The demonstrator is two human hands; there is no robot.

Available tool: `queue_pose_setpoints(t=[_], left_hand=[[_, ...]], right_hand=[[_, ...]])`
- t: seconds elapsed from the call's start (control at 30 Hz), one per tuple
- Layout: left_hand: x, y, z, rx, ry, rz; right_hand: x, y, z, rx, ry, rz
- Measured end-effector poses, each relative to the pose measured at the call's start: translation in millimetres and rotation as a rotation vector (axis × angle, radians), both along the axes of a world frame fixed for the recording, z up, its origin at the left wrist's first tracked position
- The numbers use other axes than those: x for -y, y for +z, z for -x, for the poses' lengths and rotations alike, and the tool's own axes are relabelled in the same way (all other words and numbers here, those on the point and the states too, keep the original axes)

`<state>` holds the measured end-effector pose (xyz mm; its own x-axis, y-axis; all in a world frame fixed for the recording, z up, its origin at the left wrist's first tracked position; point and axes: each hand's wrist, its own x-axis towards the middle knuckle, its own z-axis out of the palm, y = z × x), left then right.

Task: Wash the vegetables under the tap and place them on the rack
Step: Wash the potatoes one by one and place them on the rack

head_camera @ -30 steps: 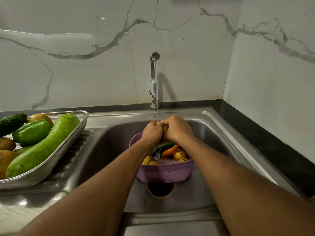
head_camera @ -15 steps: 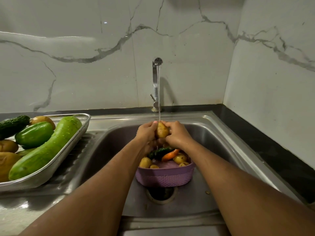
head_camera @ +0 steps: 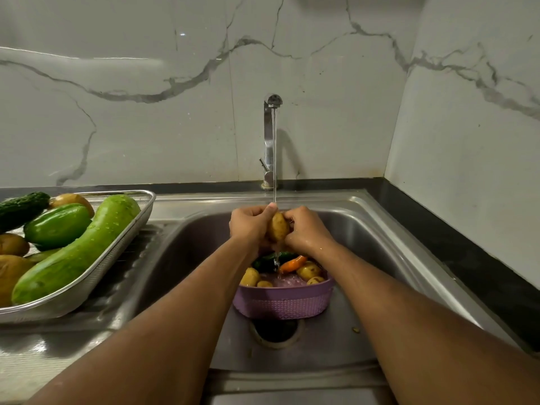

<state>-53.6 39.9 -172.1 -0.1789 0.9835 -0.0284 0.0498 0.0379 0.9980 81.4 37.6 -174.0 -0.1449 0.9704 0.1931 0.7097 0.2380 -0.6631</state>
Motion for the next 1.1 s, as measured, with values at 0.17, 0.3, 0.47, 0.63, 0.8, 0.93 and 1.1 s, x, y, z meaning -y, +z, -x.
queue_pose_setpoints(t=[0.17,0.3,0.47,0.63,0.8,0.93,1.1], left_hand=[[5.1,2.8,5.8,0.065,-0.252,0.038],[3.0,2.4,6.2,0.084,-0.332,0.051],[-2.1,-1.3,1.0,0.056,-0.101,0.021],[-5.4,-3.4,-1.7,-0.011,0.019,-0.021],[-3.7,0.8,-2.9,0.009,0.032,-0.009],[0.6,5.4,-4.7,0.076,-0.068,0.092],[-1.2,0.5,0.4,0.060,-0.074,0.105]], right_hand=[[1.1,-2.9,-10.2,-0.055,-0.015,0.092],[4.0,0.1,-15.2,-0.121,-0.017,0.134],[2.5,0.6,-10.4,-0.079,0.022,0.105],[1.2,1.6,-6.6,-0.072,0.021,0.077],[0.9,2.5,-4.3,-0.015,0.000,0.012],[-0.2,1.5,-4.2,0.083,-0.028,-0.028],[-3.1,0.0,-0.2,-0.088,0.056,0.118]])
